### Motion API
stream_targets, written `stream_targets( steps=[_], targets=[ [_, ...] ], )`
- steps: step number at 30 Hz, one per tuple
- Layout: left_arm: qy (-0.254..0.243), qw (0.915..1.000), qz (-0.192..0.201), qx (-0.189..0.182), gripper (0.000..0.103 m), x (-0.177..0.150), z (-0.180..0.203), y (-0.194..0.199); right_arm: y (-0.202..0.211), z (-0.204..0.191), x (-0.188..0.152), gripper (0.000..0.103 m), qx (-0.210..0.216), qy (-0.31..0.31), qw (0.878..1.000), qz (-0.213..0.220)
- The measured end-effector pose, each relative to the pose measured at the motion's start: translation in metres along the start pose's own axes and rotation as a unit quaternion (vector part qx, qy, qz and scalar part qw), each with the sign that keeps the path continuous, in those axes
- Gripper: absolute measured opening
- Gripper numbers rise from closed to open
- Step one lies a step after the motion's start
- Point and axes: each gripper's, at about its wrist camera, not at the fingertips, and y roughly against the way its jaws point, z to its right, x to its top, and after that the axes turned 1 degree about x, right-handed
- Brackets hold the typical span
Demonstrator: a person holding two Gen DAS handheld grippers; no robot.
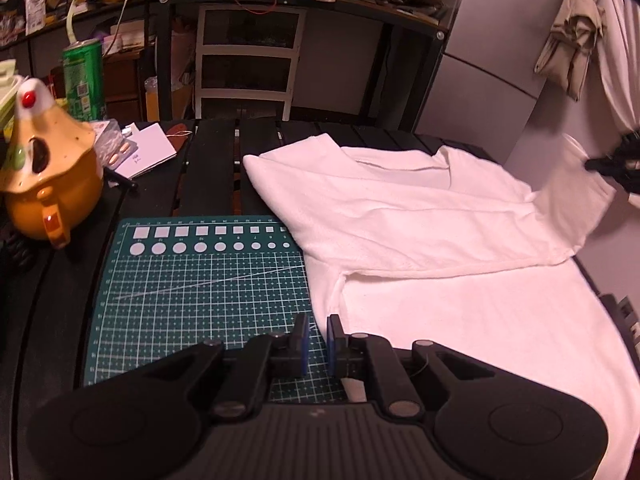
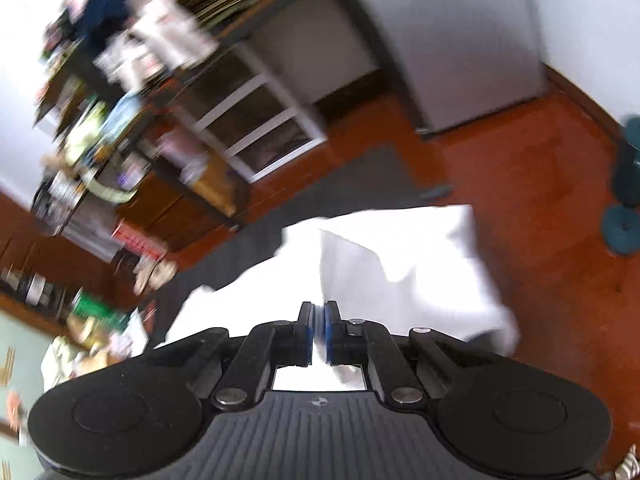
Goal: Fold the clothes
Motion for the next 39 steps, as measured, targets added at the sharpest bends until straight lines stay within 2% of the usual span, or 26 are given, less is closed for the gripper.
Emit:
stream_targets(
  steps=[3, 4, 8, 10, 12, 16, 18, 20, 22, 25, 27, 28, 30, 31, 33, 34, 36, 39],
  targets=[
    [0.008, 1.0000, 0.003, -0.004, 0.008, -0.002, -0.004, 0.007, -0.030, -0.042, -0.005, 0.005, 0.018, 0.021, 0.999, -0.019],
    [0.010, 0.9999, 0.003, -0.005, 0.008, -0.003, -0.006, 0.009, -0.054, -0.066, -0.011, 0.005, 0.027, 0.032, 0.999, -0.034],
    [0.024, 0.9997, -0.001, -0.007, 0.009, -0.007, -0.018, 0.013, -0.116, -0.109, -0.034, 0.008, 0.053, 0.042, 0.995, -0.068],
    [0.033, 0.9994, -0.003, -0.012, 0.010, -0.008, -0.026, 0.014, -0.139, -0.119, -0.044, 0.025, 0.046, 0.042, 0.994, -0.088],
    [0.044, 0.9989, -0.004, -0.018, 0.012, -0.008, -0.034, 0.015, -0.141, -0.118, -0.047, 0.028, 0.051, 0.035, 0.995, -0.083],
    [0.074, 0.9965, 0.004, -0.038, 0.015, 0.000, -0.045, 0.016, -0.110, -0.098, -0.034, 0.029, 0.083, 0.020, 0.995, -0.048],
    [0.087, 0.9939, 0.013, -0.067, 0.015, 0.012, -0.045, 0.015, -0.087, -0.081, -0.025, 0.029, 0.075, 0.038, 0.996, -0.027],
    [0.091, 0.9911, 0.014, -0.096, 0.022, 0.033, -0.040, 0.007, -0.075, -0.067, -0.024, 0.029, 0.041, 0.067, 0.997, -0.015],
    [0.089, 0.9882, 0.009, -0.125, 0.044, 0.061, -0.032, -0.009, -0.066, -0.047, -0.022, 0.029, 0.017, 0.054, 0.998, -0.008],
    [0.088, 0.9833, -0.004, -0.159, 0.044, 0.104, -0.018, -0.039, -0.053, -0.003, -0.024, 0.029, 0.005, 0.003, 1.000, 0.000],
    [0.115, 0.9788, -0.029, -0.167, 0.042, 0.127, -0.013, -0.069, -0.048, 0.015, -0.028, 0.029, 0.010, -0.014, 1.000, 0.005],
    [0.136, 0.9740, -0.046, -0.175, 0.041, 0.135, -0.013, -0.084, -0.049, 0.021, -0.030, 0.029, 0.014, -0.021, 1.000, 0.005],
    [0.173, 0.9654, -0.079, -0.178, 0.033, 0.146, -0.013, -0.111, -0.050, 0.035, -0.034, 0.029, 0.023, -0.033, 0.999, 0.005],
    [0.173, 0.9658, -0.082, -0.175, 0.033, 0.147, -0.014, -0.116, -0.051, 0.041, -0.036, 0.029, 0.027, -0.039, 0.999, 0.005],
    [0.156, 0.9745, -0.097, -0.130, 0.033, 0.155, -0.008, -0.133, -0.052, 0.054, -0.040, 0.029, 0.037, -0.051, 0.998, 0.004],
    [0.149, 0.9764, -0.099, -0.121, 0.033, 0.155, -0.007, -0.135, -0.054, 0.058, -0.041, 0.029, 0.043, -0.052, 0.998, 0.006],
    [0.140, 0.9780, -0.115, -0.103, 0.033, 0.154, -0.004, -0.145, -0.060, 0.060, -0.039, 0.029, 0.048, -0.052, 0.998, 0.007],
    [0.150, 0.9757, -0.125, -0.100, 0.033, 0.149, -0.004, -0.156, -0.066, 0.068, -0.035, 0.029, 0.055, -0.056, 0.997, 0.007]
  ],
)
